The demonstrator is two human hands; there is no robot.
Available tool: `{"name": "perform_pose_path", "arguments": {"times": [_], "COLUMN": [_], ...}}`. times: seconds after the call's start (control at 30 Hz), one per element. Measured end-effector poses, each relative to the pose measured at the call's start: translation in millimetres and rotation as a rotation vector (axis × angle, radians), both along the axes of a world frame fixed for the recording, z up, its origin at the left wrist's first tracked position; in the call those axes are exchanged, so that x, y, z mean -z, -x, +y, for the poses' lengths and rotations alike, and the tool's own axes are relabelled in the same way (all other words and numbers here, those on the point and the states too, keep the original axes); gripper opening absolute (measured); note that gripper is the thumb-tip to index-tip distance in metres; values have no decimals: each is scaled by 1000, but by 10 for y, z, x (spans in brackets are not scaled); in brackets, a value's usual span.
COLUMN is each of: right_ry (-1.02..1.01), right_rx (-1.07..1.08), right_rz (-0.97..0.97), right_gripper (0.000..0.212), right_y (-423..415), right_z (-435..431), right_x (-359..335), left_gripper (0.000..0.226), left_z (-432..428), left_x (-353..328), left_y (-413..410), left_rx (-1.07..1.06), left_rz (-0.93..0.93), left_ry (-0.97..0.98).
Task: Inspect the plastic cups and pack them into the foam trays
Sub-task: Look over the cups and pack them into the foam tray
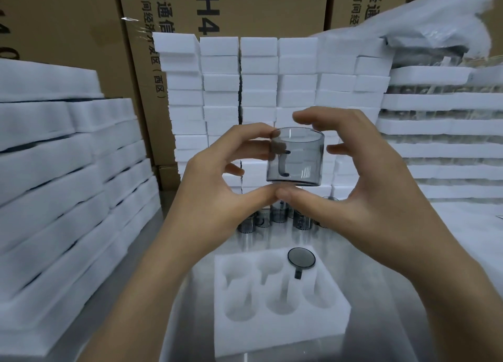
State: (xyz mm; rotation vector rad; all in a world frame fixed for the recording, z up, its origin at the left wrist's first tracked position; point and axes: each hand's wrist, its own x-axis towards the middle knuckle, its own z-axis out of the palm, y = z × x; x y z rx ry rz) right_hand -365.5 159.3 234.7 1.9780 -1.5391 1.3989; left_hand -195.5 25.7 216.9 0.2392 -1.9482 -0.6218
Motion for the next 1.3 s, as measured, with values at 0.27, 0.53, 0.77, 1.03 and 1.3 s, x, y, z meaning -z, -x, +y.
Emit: {"name": "perform_pose_path", "arguments": {"times": [0.27,0.53,0.77,1.03,1.3], "right_ry": [-31,-11,-261,-962,-996], "right_rx": [-49,155,80,216,228], "right_rz": [-71,193,152,65,6], "right_gripper": [53,47,67,66,62], "right_y": [72,32,124,462,571], "right_z": [3,-130,-195,-313,-370], "right_x": [5,98,175,422,481], "left_gripper": [60,56,56,52,62], "left_z": [-65,-76,-240,-510,-363], "left_x": [47,74,216,661,811], "left_y": [19,16,97,219,381], "left_rx": [234,252,147,95,50], "left_rz": [-110,-215,-264,-713,-999], "left_ry": [-236,-307,-397,-428,-276]}}
